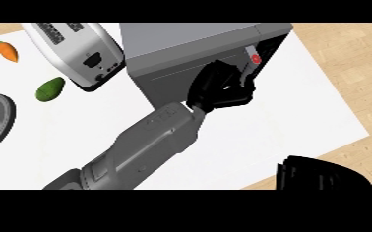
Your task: Pick up the milk, place it into the microwave and close the microwave
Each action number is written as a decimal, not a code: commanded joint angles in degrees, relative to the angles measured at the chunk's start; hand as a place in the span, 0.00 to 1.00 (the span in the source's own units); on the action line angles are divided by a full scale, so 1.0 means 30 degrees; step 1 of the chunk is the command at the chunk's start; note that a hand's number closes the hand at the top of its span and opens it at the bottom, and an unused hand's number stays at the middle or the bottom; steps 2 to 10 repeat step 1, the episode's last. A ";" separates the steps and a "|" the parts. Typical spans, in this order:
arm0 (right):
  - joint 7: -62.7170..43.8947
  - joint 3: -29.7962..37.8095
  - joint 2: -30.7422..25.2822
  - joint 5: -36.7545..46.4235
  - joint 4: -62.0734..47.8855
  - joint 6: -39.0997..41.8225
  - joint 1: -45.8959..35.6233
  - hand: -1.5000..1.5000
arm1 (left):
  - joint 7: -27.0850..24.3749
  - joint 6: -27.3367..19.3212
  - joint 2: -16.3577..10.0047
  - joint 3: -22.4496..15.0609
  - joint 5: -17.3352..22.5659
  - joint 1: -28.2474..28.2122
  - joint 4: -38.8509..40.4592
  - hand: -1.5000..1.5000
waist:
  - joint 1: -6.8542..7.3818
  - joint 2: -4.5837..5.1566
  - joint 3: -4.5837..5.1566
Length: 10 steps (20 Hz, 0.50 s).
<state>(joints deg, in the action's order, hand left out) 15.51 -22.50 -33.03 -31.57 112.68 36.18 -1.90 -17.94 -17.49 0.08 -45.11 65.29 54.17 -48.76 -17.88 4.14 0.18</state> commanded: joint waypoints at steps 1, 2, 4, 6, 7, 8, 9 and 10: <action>-0.0204 -0.0399 0.0309 0.0609 0.1117 -0.0792 0.0728 1.00 | -0.0787 -0.0033 -0.0895 0.1901 0.1124 -0.1638 0.2843 1.00 | 0.0514 0.0197 0.0114; -0.0204 -0.0399 0.0309 0.0609 0.1117 -0.0792 0.0728 1.00 | -0.0787 -0.0033 -0.0895 0.1901 0.1124 -0.1638 0.2843 1.00 | 0.0514 0.0197 0.0114; -0.0204 -0.0399 0.0309 0.0609 0.1117 -0.0792 0.0728 1.00 | -0.0787 -0.0033 -0.0895 0.1901 0.1124 -0.1638 0.2843 1.00 | 0.0514 0.0197 0.0114; -0.0204 -0.0399 0.0309 0.0609 0.1117 -0.0792 0.0728 1.00 | -0.0787 -0.0033 -0.0895 0.1901 0.1124 -0.1638 0.2843 1.00 | 0.0514 0.0197 0.0114; -0.0204 -0.0399 0.0309 0.0609 0.1117 -0.0792 0.0728 1.00 | -0.0787 -0.0033 -0.0895 0.1901 0.1124 -0.1638 0.2843 1.00 | 0.0514 0.0197 0.0114; -0.0204 -0.0399 0.0309 0.0609 0.1117 -0.0792 0.0728 1.00 | -0.0787 -0.0033 -0.0895 0.1901 0.1124 -0.1638 0.2843 1.00 | 0.0514 0.0197 0.0114; -0.0204 -0.0399 0.0309 0.0609 0.1117 -0.0792 0.0728 1.00 | -0.0787 -0.0033 -0.0895 0.1901 0.1124 -0.1638 0.2843 1.00 | 0.0514 0.0197 0.0114; -0.0204 -0.0399 0.0309 0.0609 0.1117 -0.0792 0.0728 1.00 | -0.0787 -0.0033 -0.0895 0.1901 0.1124 -0.1638 0.2843 1.00 | 0.0514 0.0197 0.0114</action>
